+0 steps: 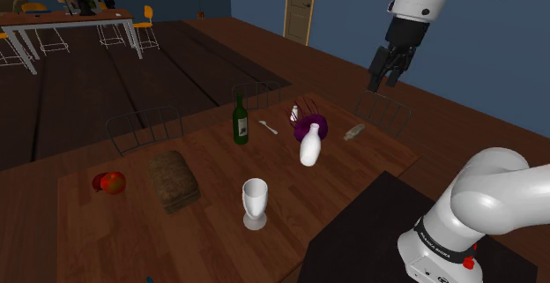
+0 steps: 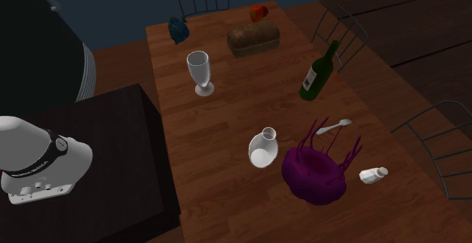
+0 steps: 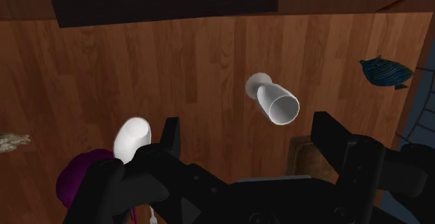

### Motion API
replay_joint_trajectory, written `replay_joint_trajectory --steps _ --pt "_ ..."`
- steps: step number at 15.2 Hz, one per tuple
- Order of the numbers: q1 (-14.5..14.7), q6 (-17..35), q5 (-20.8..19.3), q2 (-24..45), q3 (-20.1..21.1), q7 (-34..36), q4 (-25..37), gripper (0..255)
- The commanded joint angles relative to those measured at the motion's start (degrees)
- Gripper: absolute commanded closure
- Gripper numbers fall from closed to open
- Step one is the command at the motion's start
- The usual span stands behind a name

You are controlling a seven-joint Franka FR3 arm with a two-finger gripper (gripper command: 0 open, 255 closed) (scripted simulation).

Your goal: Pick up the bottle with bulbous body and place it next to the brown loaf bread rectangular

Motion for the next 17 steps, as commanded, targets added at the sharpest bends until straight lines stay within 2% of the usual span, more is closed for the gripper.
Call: replay_joint_trajectory --steps 1,9,17 --pt "0.0 0.0 0.0 0.0 0.0 0.0 0.0 0" --pt "-1.3 13.9 -3.0 9.2 -3.1 -5.6 -5.6 0" --pt "-2.3 27.4 -4.9 22.8 -6.3 -10.7 -6.2 0"
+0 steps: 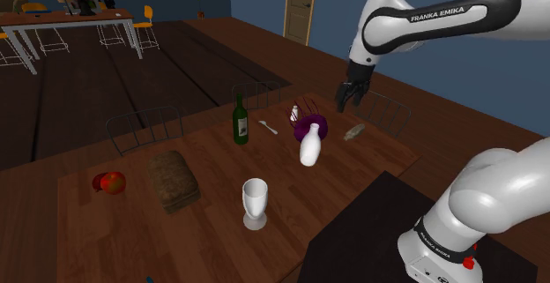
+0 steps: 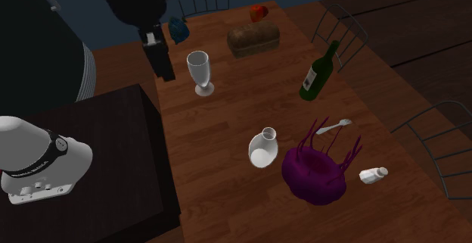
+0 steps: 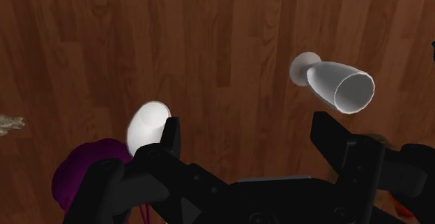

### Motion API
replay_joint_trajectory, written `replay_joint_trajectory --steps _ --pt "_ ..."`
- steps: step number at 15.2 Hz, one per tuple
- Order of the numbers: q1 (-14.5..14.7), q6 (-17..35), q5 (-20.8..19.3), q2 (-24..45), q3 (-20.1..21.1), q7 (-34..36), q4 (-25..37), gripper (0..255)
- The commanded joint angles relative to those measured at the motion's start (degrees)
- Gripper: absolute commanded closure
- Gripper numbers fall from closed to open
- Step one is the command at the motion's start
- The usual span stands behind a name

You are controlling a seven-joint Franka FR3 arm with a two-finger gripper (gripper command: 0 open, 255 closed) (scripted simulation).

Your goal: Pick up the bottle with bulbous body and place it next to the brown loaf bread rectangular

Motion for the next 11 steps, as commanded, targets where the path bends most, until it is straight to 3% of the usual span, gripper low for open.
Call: replay_joint_trajectory --steps 1,11 --pt "-0.3 3.6 -0.3 4.0 -0.9 -1.5 0.3 0" --pt "-1.4 16.9 0.6 25.1 -4.1 -8.1 7.4 0"
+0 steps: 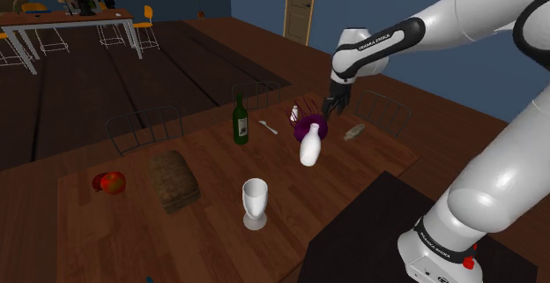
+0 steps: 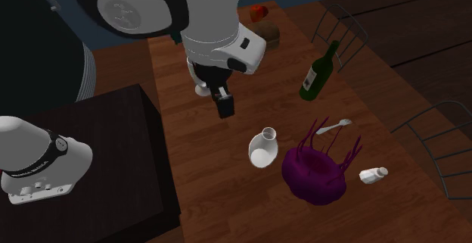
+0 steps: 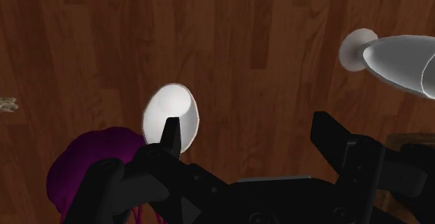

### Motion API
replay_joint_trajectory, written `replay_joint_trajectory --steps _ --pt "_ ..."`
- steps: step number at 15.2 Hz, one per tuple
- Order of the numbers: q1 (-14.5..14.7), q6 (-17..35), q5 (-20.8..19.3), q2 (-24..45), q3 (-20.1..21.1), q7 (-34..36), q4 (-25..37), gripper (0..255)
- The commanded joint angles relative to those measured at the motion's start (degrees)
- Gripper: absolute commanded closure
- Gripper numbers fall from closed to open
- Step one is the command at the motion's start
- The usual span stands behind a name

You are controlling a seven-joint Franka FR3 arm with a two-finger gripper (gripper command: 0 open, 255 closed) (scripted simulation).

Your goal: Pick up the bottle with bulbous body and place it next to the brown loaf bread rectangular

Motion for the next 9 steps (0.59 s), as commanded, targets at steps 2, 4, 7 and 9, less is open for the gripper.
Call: replay_joint_trajectory --steps 2,4,7,9 --pt "-0.5 3.2 0.9 6.8 -0.6 -2.1 3.5 0" --pt "-0.9 4.8 1.6 11.3 -0.9 -3.5 6.1 0" --pt "-1.8 6.8 2.7 18.0 -1.0 -5.4 10.5 0" --pt "-2.5 7.8 3.3 22.4 -0.9 -6.5 13.9 0"
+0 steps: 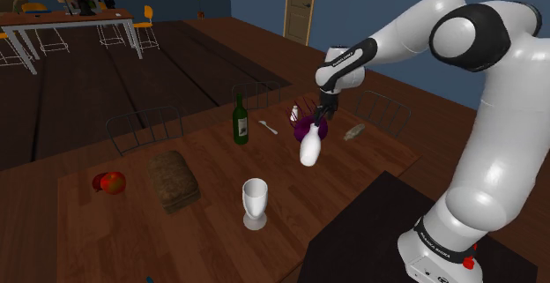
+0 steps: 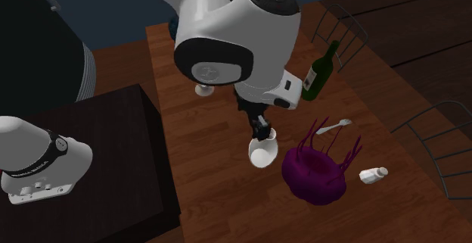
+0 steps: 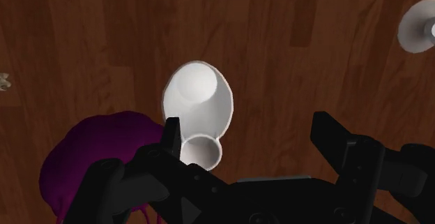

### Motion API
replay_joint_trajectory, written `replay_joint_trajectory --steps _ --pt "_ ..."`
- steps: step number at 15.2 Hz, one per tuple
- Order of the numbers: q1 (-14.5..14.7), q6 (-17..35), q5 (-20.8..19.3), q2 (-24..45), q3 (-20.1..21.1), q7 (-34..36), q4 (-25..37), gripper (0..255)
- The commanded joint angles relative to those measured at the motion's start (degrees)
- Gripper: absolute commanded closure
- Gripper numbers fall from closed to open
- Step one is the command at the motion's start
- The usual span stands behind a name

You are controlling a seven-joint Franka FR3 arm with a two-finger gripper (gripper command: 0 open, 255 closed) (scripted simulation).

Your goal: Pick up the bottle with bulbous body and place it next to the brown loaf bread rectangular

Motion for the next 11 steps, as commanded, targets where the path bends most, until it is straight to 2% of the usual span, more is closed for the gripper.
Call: replay_joint_trajectory --steps 1,5,11 --pt "-0.7 1.3 0.7 4.6 0.1 -1.2 3.2 0" --pt "-2.2 2.1 1.6 13.2 0.5 -2.8 10.8 0" --pt "-2.6 5.5 2.3 16.5 1.1 -3.3 10.7 0"
